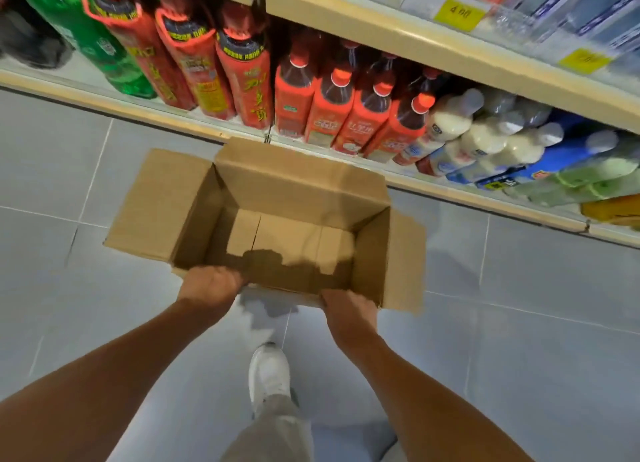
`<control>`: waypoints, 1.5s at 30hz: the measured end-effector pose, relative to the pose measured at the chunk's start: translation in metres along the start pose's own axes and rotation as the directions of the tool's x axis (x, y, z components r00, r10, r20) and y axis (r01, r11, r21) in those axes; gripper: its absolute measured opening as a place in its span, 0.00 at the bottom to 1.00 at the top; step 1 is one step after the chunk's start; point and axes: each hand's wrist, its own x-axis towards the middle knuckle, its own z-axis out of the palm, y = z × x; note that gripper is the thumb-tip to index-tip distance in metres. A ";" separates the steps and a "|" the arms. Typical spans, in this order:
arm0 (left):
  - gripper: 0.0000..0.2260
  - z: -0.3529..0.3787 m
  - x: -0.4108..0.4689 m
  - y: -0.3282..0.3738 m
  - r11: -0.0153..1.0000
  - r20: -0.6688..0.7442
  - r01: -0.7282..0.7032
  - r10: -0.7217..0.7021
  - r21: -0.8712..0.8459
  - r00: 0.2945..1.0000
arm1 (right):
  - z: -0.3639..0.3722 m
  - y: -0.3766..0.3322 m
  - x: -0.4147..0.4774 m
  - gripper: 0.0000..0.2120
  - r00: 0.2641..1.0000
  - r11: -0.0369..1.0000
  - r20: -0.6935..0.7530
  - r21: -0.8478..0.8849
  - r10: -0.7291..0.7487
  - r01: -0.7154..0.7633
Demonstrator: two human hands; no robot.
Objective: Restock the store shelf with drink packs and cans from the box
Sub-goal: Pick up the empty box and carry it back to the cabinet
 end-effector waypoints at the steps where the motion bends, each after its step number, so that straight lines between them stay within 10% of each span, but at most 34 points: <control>1: 0.09 -0.017 -0.019 0.000 0.999 0.009 -0.037 0.037 -0.035 0.999 | -0.012 0.001 -0.020 0.08 1.000 1.000 0.023 -0.001 0.001 -0.001; 8: 0.06 -0.121 -0.154 0.024 0.985 0.006 -0.167 0.168 -0.034 0.986 | -0.092 0.022 -0.187 0.07 0.999 0.998 0.025 0.056 0.039 -0.040; 13: 0.06 -0.167 -0.236 0.055 0.943 -0.242 -0.330 0.328 0.030 0.913 | -0.130 0.049 -0.327 0.09 0.993 0.980 -0.021 0.166 0.113 -0.108; 25: 0.05 -0.315 -0.426 0.303 0.729 -0.079 -0.571 0.640 0.378 0.764 | -0.069 0.196 -0.625 0.05 0.875 0.857 -0.120 0.301 0.470 -0.419; 34: 0.08 -0.270 -0.583 0.541 0.393 0.017 -0.682 0.860 0.616 0.510 | 0.091 0.286 -0.867 0.06 0.590 0.592 -0.174 0.477 0.788 -0.649; 38: 0.12 -0.245 -0.645 0.636 0.233 0.074 -0.708 0.924 0.667 0.374 | 0.162 0.308 -0.958 0.22 0.416 0.427 -0.159 0.572 0.896 -0.701; 45: 0.14 -0.228 -0.728 0.772 -0.024 0.210 -0.744 0.965 0.668 0.157 | 0.251 0.345 -1.068 0.11 0.145 0.179 -0.107 0.678 0.984 -0.713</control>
